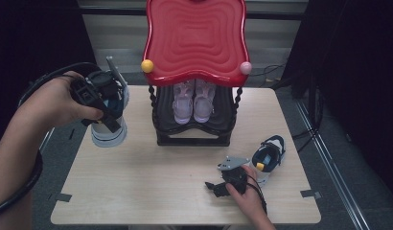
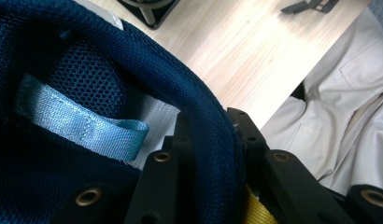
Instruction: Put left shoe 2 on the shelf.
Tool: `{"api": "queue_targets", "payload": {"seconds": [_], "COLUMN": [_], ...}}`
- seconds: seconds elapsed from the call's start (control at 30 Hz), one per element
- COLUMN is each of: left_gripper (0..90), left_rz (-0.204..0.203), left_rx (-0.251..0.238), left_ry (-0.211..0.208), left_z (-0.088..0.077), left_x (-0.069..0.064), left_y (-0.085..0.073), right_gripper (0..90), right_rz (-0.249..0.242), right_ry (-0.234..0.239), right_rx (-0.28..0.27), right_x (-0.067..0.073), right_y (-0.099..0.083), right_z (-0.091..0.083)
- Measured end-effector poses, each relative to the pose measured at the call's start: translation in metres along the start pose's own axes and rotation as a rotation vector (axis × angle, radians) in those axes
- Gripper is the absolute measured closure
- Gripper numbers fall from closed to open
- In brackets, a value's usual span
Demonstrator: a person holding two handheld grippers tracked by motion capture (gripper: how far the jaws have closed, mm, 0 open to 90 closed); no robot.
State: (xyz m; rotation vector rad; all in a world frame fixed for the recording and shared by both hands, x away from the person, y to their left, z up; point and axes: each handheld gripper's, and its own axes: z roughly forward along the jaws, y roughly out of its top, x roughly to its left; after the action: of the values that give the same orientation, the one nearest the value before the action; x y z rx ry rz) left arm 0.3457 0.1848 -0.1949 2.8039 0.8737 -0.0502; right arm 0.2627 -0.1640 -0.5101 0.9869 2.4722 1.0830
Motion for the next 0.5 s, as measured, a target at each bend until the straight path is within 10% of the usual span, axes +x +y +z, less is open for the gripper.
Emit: {"api": "queue_targets", "payload": {"seconds": [0.5], "left_gripper": [74.5], "left_rz": [-0.002], "left_rx": [-0.025], "left_ry": [0.03], "left_z": [-0.034], "left_x": [0.002], "left_y": [0.018], "right_gripper": [16.5], "right_rz": [0.002], "right_ry": [0.0], "right_rx": [0.0], "right_x": [0.0], "right_y": [0.0], "right_z": [0.0]}}
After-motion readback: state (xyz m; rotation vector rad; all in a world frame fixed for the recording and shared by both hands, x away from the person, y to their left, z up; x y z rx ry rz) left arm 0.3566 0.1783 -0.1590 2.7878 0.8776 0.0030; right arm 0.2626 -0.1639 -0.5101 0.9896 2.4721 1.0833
